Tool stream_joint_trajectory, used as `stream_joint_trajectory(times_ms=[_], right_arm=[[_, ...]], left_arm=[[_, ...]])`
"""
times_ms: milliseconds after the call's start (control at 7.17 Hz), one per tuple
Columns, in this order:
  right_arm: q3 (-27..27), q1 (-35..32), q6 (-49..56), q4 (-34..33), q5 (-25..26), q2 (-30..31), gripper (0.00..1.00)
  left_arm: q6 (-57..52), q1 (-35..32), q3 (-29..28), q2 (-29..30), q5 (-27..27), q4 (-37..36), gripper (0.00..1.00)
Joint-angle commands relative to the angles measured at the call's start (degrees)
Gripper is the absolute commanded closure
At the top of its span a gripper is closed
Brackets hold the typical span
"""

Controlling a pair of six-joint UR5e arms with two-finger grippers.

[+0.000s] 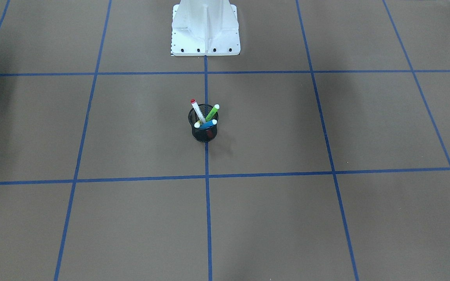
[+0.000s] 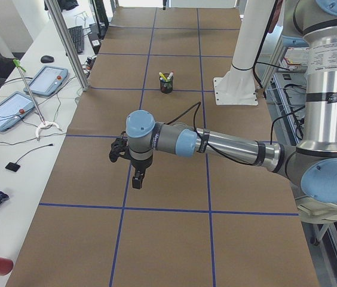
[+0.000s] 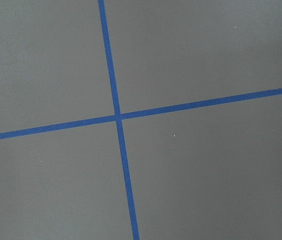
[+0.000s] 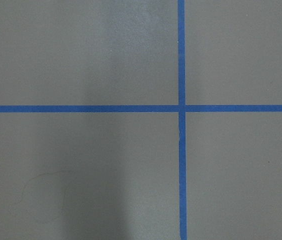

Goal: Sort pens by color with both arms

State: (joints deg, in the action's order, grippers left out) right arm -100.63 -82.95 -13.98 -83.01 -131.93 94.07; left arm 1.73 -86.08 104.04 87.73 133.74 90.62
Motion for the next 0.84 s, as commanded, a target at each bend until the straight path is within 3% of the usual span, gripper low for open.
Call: stream_joint_trajectory(times_ms=[0,697], right_arm=[[-1.8,0.2,-0.1,4.2,-0.7,0.0,0.01],[-2.8,5.3,-0.7,5.1,-2.9,-6.9,0.00]], left_arm=[[-0.1,0.0,0.7,0.9,0.0,0.2,0.00],[0.6,-0.1,2.8,2.5,4.6,2.6,0.00]])
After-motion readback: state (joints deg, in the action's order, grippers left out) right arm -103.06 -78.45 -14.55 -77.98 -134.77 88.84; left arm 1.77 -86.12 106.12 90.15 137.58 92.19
